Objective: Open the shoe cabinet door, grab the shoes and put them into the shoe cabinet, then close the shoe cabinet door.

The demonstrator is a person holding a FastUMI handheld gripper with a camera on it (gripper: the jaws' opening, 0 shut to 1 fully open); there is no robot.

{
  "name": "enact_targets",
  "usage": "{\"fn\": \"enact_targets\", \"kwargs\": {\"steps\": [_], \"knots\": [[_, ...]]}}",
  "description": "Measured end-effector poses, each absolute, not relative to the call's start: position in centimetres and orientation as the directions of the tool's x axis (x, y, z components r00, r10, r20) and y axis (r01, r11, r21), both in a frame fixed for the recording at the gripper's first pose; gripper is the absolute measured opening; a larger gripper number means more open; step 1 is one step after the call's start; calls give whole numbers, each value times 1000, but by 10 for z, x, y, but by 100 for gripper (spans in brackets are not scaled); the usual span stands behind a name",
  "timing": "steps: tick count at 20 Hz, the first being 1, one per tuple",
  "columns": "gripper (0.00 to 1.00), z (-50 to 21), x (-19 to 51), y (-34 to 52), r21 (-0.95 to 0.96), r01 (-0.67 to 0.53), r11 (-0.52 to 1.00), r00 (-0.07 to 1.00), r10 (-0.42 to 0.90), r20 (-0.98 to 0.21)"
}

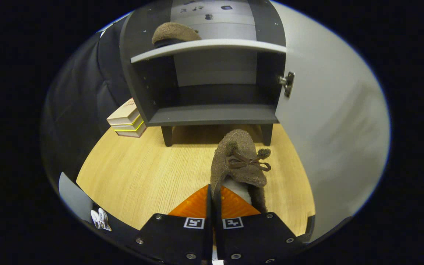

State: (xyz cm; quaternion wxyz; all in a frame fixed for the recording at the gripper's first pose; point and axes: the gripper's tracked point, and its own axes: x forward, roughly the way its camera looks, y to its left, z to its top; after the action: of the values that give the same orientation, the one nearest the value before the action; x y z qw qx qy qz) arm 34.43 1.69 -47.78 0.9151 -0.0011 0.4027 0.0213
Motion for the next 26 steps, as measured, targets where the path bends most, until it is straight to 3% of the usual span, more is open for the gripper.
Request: {"fn": "enact_targets", "kwargs": {"steps": [14,26], "knots": [[4,-299,385,38,-97,-98,990,817,25,-576],[4,-242,524,33,-91,-132,987,809,54,-586]]}}
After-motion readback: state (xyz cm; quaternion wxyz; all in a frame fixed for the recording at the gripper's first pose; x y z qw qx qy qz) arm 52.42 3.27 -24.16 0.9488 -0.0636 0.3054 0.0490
